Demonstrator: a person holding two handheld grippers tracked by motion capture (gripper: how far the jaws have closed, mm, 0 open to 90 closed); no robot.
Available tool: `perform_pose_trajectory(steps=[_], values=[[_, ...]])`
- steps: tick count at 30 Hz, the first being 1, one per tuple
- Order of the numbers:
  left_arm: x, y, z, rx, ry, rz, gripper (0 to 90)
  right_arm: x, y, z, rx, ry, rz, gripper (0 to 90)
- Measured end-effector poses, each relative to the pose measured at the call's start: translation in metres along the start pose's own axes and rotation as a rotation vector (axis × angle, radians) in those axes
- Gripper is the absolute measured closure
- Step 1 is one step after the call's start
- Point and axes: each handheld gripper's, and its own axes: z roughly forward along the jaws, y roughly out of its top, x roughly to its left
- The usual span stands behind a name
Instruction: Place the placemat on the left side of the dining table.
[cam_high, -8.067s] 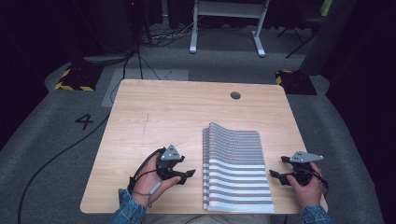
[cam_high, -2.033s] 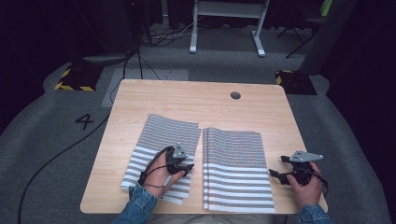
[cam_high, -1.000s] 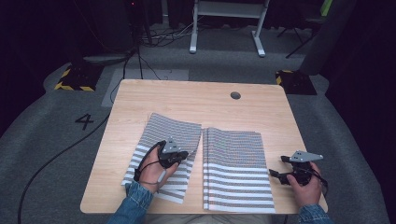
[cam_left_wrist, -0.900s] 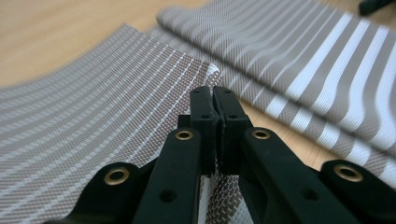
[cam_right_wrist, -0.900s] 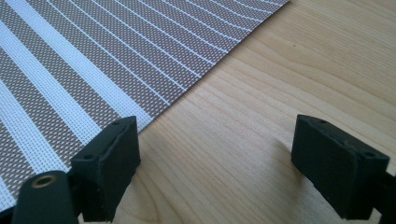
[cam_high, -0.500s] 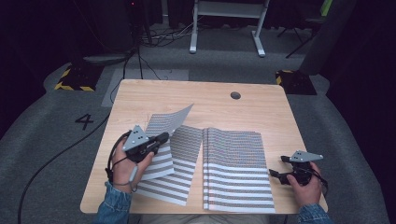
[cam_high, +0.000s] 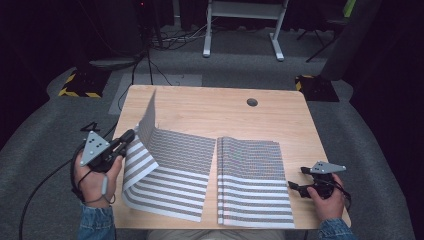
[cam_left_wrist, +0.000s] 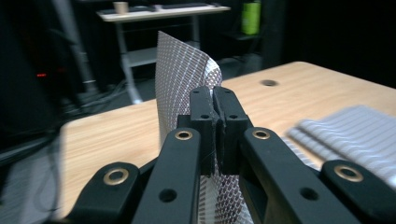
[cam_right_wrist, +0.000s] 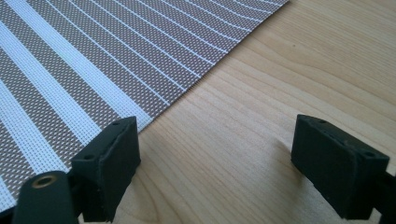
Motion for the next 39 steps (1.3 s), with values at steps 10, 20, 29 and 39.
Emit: perform_pose_trajectory(steps=[10,20,29,39], values=[[0.041,-0.013,-0.033,0.040,0.320,-0.095,67.2,-0.001,0.001,0.001,0.001,-0.010,0.008,15.6],[0.019,0.002,-0.026,0.036,0.357,-0.055,35.1,0.000,0.001,0.001,0.001,-0.011,0.011,15.6],[0.009,-0.014,0.024,0.202,0.160,-0.136,33.6,0.000,0.001,0.001,0.002,-0.012,0.009,15.5],[0.058,-0.064,0.048,0.389,0.216,-0.271,32.5,0.000,0.001,0.001,0.000,-0.012,0.009,15.5]])
